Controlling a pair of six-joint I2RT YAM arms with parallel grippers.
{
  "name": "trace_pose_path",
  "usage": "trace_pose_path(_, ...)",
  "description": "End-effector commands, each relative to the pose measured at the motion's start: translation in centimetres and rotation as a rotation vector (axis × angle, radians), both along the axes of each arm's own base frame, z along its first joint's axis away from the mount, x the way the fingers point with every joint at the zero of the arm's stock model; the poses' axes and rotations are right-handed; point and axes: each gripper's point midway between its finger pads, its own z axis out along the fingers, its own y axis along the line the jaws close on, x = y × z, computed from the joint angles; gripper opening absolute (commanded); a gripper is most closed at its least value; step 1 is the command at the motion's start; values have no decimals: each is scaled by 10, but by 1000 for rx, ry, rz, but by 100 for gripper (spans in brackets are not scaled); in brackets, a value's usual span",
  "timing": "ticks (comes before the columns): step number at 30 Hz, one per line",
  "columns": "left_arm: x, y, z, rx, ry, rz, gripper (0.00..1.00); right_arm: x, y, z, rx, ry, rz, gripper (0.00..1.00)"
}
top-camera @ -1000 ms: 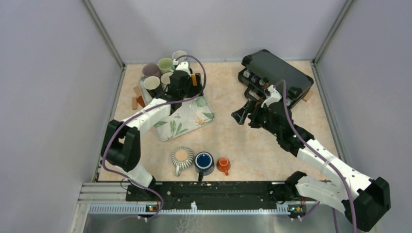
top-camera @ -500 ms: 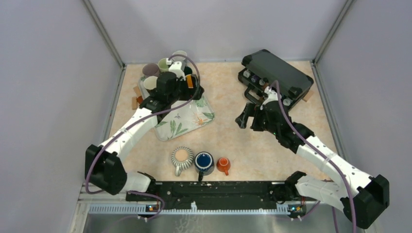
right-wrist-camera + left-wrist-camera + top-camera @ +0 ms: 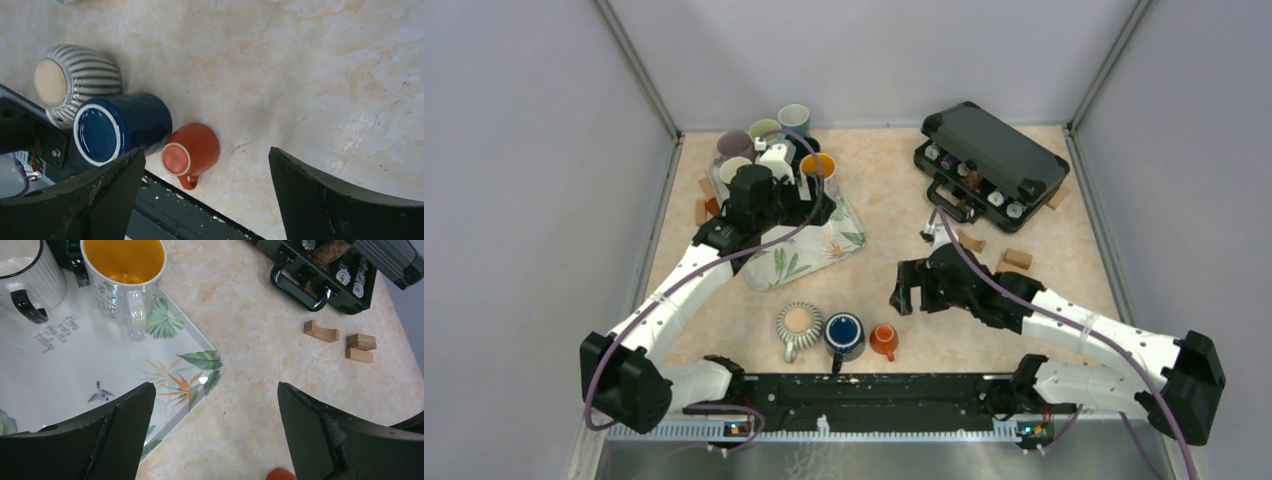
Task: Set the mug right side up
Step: Place the cup on the tray, then turn over the cup at the corner of the board.
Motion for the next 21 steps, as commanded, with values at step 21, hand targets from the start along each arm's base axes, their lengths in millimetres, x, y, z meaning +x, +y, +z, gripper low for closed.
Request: trace_pose_path(21,-5,16,12,-69,-18,-2,98,-74,46,-62,-219,130,157,53)
